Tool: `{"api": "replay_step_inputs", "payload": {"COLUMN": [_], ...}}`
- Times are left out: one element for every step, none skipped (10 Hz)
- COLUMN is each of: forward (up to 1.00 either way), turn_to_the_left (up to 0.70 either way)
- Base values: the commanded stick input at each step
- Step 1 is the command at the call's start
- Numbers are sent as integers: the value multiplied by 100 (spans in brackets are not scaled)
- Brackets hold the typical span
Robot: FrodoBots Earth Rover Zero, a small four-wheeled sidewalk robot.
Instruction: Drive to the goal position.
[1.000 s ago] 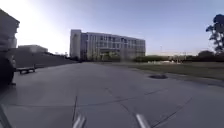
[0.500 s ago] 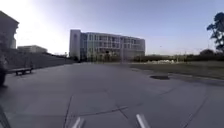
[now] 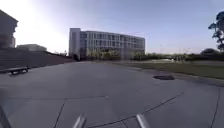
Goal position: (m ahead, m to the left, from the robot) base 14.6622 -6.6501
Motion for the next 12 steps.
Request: {"api": "replay_step_inputs", "payload": {"forward": [60, 60, 60, 60, 60, 60, 60, 60, 60, 60, 60, 60], "turn_to_the_left": [0, 0, 0, 0, 1, 11, 15, 15, 15, 15, 15, 15]}}
